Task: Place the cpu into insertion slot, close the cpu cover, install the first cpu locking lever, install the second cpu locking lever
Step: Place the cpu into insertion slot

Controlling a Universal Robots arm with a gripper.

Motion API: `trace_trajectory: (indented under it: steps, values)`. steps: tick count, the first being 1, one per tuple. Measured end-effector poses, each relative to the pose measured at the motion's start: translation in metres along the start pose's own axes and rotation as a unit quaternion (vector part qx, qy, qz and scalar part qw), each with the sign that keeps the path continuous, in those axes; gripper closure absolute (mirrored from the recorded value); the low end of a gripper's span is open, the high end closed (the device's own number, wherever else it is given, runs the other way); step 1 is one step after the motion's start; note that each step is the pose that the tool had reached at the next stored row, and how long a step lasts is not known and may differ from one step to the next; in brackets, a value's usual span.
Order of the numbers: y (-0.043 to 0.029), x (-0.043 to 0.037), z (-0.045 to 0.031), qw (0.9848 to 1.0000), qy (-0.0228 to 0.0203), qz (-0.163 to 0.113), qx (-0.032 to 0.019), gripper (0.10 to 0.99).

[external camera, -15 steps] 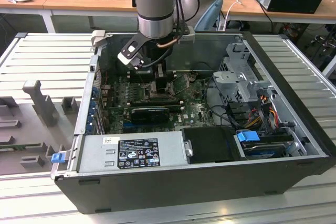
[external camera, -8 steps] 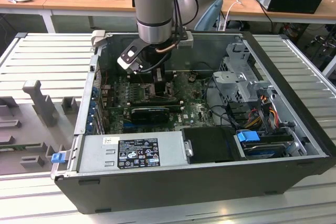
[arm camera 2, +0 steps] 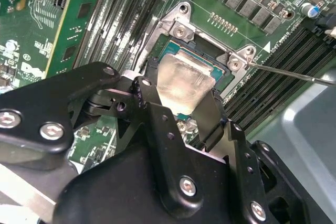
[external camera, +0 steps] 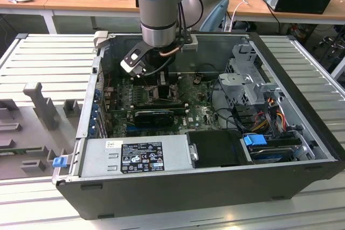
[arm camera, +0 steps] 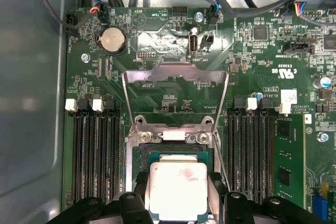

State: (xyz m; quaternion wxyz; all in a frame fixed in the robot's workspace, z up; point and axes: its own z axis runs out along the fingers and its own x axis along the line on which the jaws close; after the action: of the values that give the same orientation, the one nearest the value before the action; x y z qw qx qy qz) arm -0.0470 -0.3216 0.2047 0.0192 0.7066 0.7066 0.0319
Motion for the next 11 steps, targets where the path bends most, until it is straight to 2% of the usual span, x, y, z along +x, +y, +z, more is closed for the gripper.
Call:
trace_trajectory:
  steps: [5,11]
  values:
    - [0.0027,0.0007,0.0031,1.0,0.0,0.0,0.0061,0.557]
    - [0.0028,0.0017,0.0043,1.0,-0.0001,0.0,0.0065,0.557]
